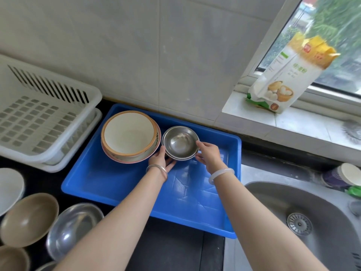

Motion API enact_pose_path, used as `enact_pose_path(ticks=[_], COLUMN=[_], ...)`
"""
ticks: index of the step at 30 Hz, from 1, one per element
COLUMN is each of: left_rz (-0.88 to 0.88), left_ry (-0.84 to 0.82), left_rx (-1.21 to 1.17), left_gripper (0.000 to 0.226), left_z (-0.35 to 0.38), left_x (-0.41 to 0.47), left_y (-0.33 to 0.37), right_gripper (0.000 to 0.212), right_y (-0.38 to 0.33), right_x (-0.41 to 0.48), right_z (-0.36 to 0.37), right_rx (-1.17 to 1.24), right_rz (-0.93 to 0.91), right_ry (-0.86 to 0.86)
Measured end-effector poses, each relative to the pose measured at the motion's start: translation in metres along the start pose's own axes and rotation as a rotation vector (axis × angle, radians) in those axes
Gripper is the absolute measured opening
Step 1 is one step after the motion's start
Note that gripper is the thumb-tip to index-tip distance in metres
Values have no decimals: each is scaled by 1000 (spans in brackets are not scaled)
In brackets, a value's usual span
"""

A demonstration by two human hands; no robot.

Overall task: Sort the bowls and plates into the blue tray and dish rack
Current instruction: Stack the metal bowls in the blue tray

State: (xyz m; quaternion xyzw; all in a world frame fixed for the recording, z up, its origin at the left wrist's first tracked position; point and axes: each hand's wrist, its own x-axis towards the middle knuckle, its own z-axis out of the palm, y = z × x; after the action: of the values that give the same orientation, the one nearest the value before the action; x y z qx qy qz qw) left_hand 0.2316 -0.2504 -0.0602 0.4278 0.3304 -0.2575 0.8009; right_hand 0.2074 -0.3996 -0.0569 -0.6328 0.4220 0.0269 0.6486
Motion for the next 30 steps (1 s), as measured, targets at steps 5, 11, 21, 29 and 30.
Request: enact_pose_path(ticks=[5, 11, 21, 29, 30], left_rz=[14, 96, 374, 491, 500], left_ry=[-20, -34, 134, 529, 570], left_rx=[72, 336, 557, 753, 769], left_gripper=[39, 45, 31, 27, 26], left_z=[-5, -36, -166, -273, -282], left_x=[-12, -59, -173, -222, -226], left_y=[0, 9, 7, -6, -9], right_gripper=[37, 19, 14, 46, 50], right_y=[-1, -9, 59, 125, 125], right_x=[-18, -74, -197, -217, -217], right_z=[-5, -10, 55, 128, 136], right_rx=[-24, 7, -219, -588, -596], right_rz=[-11, -60, -78, -106, -107], right_ry=[-26, -8, -351, -443, -436])
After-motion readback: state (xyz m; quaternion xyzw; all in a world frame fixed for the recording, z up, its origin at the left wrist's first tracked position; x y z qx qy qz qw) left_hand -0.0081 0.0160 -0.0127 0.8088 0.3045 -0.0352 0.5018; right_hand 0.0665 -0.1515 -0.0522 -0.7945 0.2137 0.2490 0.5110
